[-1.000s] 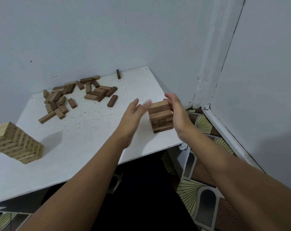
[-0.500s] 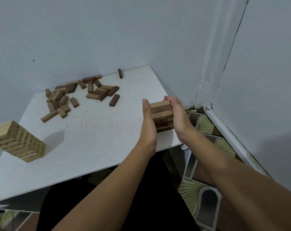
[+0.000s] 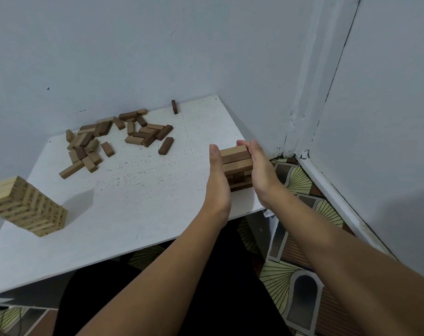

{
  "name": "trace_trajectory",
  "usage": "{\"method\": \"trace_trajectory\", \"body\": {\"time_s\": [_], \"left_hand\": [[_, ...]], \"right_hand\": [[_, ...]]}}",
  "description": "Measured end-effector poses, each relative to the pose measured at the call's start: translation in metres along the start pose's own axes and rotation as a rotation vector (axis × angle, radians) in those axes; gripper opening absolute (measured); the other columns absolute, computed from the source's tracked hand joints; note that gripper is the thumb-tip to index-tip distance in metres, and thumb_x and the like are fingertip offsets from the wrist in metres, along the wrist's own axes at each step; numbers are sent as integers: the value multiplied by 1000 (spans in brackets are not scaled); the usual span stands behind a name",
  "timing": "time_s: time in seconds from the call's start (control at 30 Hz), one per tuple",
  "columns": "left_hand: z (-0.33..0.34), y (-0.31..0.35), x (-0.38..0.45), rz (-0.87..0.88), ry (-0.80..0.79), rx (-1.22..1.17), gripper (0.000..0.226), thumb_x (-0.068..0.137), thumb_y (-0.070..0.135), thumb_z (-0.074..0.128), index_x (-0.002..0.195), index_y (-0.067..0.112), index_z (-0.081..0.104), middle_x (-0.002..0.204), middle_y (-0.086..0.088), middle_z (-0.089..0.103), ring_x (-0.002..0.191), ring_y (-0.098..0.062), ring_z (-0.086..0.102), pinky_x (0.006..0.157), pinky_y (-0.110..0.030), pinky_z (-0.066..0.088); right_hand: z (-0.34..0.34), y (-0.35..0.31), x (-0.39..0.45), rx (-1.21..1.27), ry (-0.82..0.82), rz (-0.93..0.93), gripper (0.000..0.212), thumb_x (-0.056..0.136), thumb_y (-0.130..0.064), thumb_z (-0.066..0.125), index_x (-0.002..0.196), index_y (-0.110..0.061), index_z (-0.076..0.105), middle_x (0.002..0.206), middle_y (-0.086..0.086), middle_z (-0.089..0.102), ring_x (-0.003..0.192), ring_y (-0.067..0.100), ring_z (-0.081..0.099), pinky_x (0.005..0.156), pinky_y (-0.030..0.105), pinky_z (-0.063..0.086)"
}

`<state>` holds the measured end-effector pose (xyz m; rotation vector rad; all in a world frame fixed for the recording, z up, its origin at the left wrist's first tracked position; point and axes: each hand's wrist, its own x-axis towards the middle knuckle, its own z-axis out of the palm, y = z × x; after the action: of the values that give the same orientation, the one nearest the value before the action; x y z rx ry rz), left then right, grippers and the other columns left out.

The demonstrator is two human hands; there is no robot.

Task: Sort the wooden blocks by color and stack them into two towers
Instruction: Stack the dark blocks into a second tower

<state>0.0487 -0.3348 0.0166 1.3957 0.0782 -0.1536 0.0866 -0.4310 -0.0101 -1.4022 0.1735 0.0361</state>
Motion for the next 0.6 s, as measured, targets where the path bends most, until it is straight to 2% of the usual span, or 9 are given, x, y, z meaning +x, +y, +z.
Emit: {"method": "trace_trajectory", "body": {"time_s": [0.07, 0.13, 0.2, 0.27, 0.33, 0.43, 0.53, 0.6], "left_hand": [[1, -1, 1, -5, 28, -1, 106, 68, 99, 35, 136, 24, 64, 128, -3, 71, 120, -16, 67, 111, -40, 49], [0, -2, 2, -3, 46, -2, 104, 69, 98, 34, 136, 24, 64, 128, -3, 72, 120, -16, 67, 112, -41, 48], [-2, -2, 2, 4, 41, 18, 96, 78, 94, 29, 134, 26, 66, 126, 0, 73, 118, -11, 68, 108, -33, 50], [-3, -3, 5, 11, 44, 47, 76, 89, 83, 22, 125, 34, 68, 117, 10, 75, 106, 5, 68, 89, -12, 51], [-3, -3, 7, 1, 37, 50, 63, 99, 73, 16, 117, 40, 66, 109, 19, 74, 95, 15, 67, 74, -3, 47], [-1, -3, 7, -5, 21, 62, 61, 101, 71, 14, 112, 42, 66, 112, 17, 73, 98, 15, 66, 75, -4, 43], [1, -3, 6, 10, 50, 80, 44, 101, 70, 16, 100, 52, 55, 101, 28, 64, 83, 28, 58, 74, -3, 36], [-1, -7, 8, 23, 48, 96, 53, 94, 78, 18, 111, 51, 60, 109, 23, 68, 96, 23, 60, 80, -5, 36]], "right_hand": [[0, -1, -1, 4, -3, -1, 51, 111, -49, 22, 140, -24, 56, 120, 6, 69, 105, 12, 66, 80, 24, 52], [0, -2, -2, 4, -5, 0, 51, 111, -48, 22, 140, -24, 56, 119, 4, 69, 103, 11, 66, 77, 22, 52], [1, -2, -2, 15, -4, 0, 52, 110, -50, 22, 142, -24, 54, 122, 2, 68, 107, 10, 65, 83, 24, 51], [0, -2, -1, 42, -1, -1, 55, 110, -51, 22, 149, -24, 49, 136, -3, 62, 119, 9, 60, 99, 29, 48], [0, -3, -1, 72, 4, -5, 57, 110, -51, 22, 155, -22, 43, 150, -6, 51, 132, 9, 52, 113, 34, 40], [2, -3, 0, 57, 5, -7, 57, 110, -51, 20, 154, -23, 45, 153, -8, 49, 135, 7, 49, 119, 36, 34], [3, 0, 3, -8, 45, -16, 55, 110, -55, 20, 145, -32, 54, 140, -13, 56, 132, 9, 51, 121, 42, 34], [3, 0, 4, -52, 70, -28, 53, 109, -57, 20, 139, -36, 59, 137, -11, 58, 133, 13, 51, 120, 46, 35]]}}
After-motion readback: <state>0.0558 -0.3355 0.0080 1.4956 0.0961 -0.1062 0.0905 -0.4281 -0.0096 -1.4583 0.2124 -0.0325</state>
